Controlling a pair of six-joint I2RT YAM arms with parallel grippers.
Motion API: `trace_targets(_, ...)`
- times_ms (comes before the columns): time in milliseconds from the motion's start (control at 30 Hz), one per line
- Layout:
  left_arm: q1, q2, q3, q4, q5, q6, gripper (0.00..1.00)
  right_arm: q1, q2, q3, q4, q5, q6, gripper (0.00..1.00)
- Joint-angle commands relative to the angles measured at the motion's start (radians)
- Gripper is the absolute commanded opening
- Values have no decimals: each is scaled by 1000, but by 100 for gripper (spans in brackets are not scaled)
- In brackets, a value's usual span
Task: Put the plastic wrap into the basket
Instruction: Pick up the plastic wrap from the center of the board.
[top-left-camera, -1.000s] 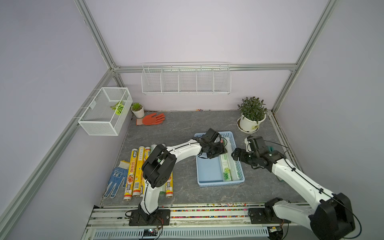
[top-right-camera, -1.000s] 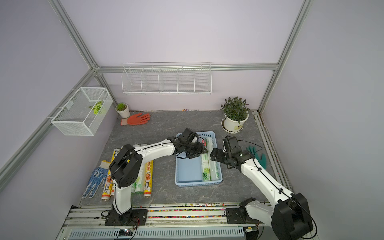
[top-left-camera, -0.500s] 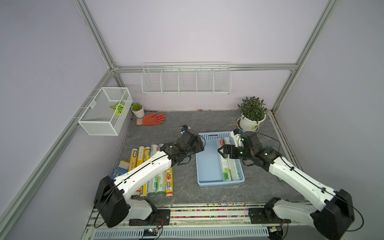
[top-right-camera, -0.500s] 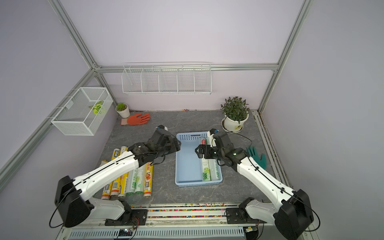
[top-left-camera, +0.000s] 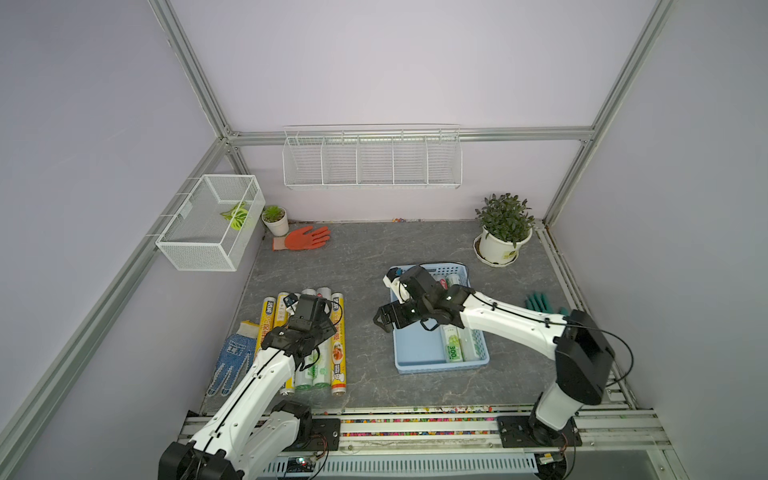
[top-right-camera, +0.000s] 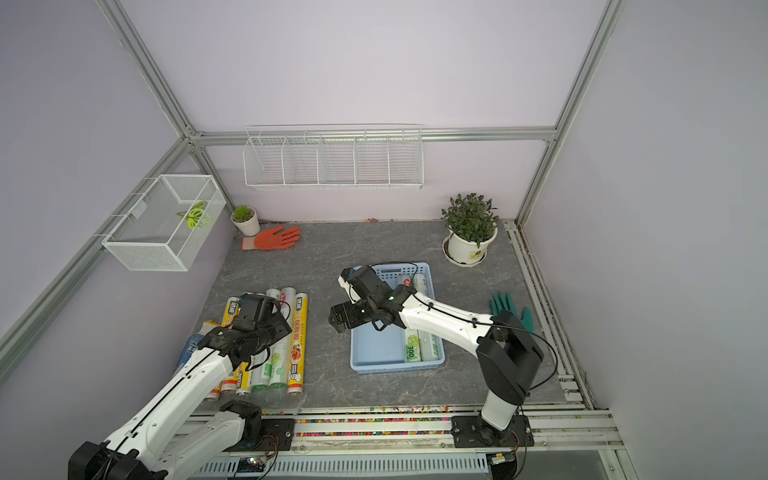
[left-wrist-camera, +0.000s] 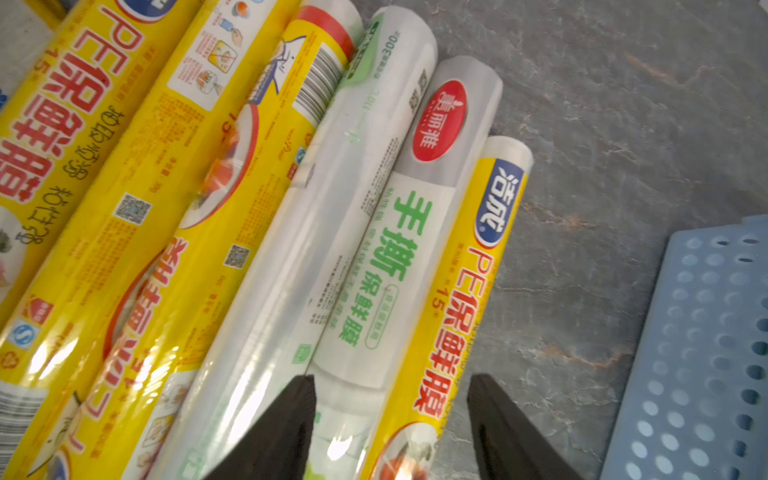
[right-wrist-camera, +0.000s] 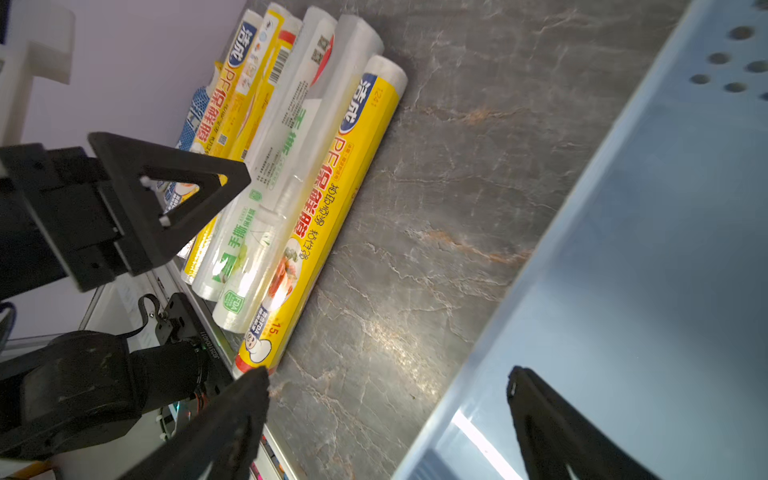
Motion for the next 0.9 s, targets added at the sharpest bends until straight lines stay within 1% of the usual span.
trace_targets(0, 24, 38, 16, 22, 38, 41, 61, 23, 67, 86, -11, -51, -7, 92)
trace_targets(167, 37, 158, 44, 49, 68, 75, 55, 39, 133, 155, -27, -64, 6, 91)
trace_targets(367, 41, 295, 76, 71, 95, 101, 55, 39, 150, 169, -20, -81, 25, 90)
trace_targets(467, 41, 348, 91, 75, 103, 116, 57, 39, 153, 173, -23, -88, 26, 91)
trace_targets(567, 40, 408, 136, 40, 136, 137, 57, 39, 150, 174, -32, -83, 25, 91)
trace_targets(633, 41, 441, 150, 42, 159, 151, 59, 39, 147, 174, -39, -77, 23, 91)
trace_targets(700, 41, 475, 165, 44, 176, 162, 63, 38, 141, 174, -46, -75, 19, 91)
trace_targets(800, 42, 517, 191, 36, 174, 177, 70, 39, 128, 168, -56, -67, 14, 91)
trace_targets(867, 41, 552, 214, 18, 170, 184, 71, 39, 115, 160, -60, -55, 11, 91)
